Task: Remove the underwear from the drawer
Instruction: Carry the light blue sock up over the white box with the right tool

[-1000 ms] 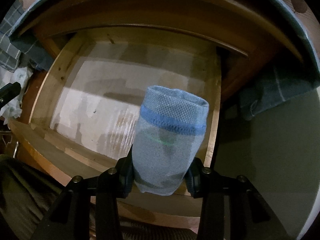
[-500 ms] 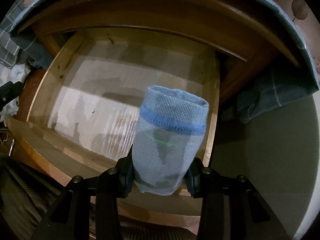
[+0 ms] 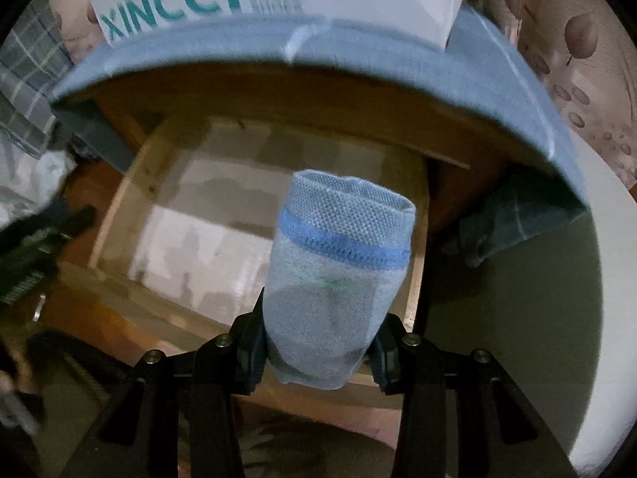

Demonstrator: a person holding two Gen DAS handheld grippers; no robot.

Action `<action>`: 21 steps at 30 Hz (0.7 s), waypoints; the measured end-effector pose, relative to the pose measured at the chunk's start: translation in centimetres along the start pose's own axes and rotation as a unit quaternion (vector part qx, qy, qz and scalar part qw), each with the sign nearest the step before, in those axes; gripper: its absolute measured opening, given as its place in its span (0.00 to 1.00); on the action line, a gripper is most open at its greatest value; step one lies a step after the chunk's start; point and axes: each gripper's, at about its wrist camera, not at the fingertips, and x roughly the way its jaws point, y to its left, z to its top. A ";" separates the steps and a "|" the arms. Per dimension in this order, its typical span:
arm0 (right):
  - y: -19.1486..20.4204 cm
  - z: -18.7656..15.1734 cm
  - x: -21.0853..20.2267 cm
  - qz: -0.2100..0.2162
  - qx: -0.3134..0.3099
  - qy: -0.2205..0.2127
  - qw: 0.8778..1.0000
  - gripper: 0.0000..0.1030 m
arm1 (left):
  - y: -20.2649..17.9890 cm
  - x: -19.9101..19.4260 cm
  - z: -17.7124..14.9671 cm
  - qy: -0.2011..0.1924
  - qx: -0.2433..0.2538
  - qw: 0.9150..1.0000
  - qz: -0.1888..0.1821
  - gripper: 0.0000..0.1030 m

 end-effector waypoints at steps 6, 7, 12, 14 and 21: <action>0.2 2.6 -6.2 0.018 -0.008 -0.034 0.999 0.37 | 0.0 -0.1 0.0 -0.003 -0.001 1.000 0.001 0.60; 0.1 3.4 -7.7 0.019 -0.009 -0.044 0.999 0.37 | 0.0 -0.1 0.0 -0.003 -0.002 1.000 0.000 0.60; -0.4 7.2 -13.4 0.021 -0.011 -0.093 0.995 0.37 | 0.1 -0.2 0.0 -0.006 -0.004 1.000 0.000 0.60; -0.6 9.2 -15.4 0.016 -0.011 -0.116 0.993 0.37 | 0.1 -0.3 0.0 -0.007 -0.005 1.000 0.001 0.60; -1.0 17.2 -16.4 -0.017 -0.007 -0.142 0.990 0.38 | 0.2 -0.7 -0.2 -0.014 -0.006 1.000 0.007 0.60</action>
